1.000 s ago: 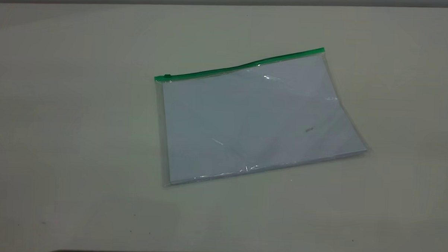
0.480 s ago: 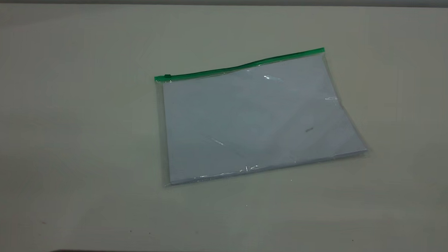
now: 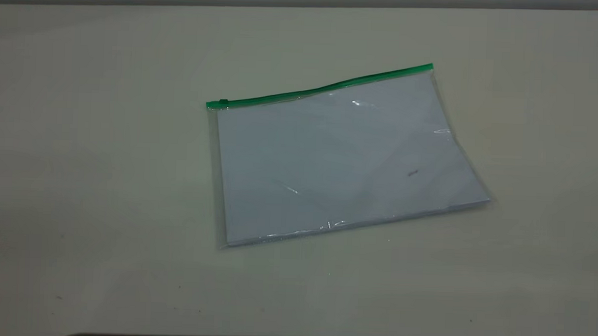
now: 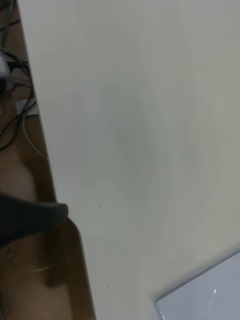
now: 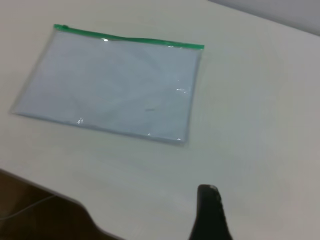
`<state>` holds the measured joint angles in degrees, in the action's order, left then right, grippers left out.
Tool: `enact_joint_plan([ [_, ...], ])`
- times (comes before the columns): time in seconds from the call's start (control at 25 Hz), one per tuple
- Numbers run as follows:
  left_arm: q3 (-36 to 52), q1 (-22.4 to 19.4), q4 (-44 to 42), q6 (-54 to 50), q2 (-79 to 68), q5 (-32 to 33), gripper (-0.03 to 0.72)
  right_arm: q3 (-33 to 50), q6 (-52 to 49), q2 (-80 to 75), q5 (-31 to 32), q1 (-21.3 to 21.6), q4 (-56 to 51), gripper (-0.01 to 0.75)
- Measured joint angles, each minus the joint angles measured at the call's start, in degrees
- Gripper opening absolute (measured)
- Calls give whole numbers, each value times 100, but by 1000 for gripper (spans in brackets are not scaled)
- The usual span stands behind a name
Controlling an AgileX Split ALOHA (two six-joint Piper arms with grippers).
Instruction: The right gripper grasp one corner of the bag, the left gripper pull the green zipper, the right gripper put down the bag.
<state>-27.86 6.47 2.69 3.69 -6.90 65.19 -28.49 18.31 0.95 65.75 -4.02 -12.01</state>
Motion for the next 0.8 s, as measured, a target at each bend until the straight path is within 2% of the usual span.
enact_joint_plan([
  [0.8, 0, 0, 68, -4, 0, 0, 577, 80, -63, 0, -10, 75, 99, 584],
])
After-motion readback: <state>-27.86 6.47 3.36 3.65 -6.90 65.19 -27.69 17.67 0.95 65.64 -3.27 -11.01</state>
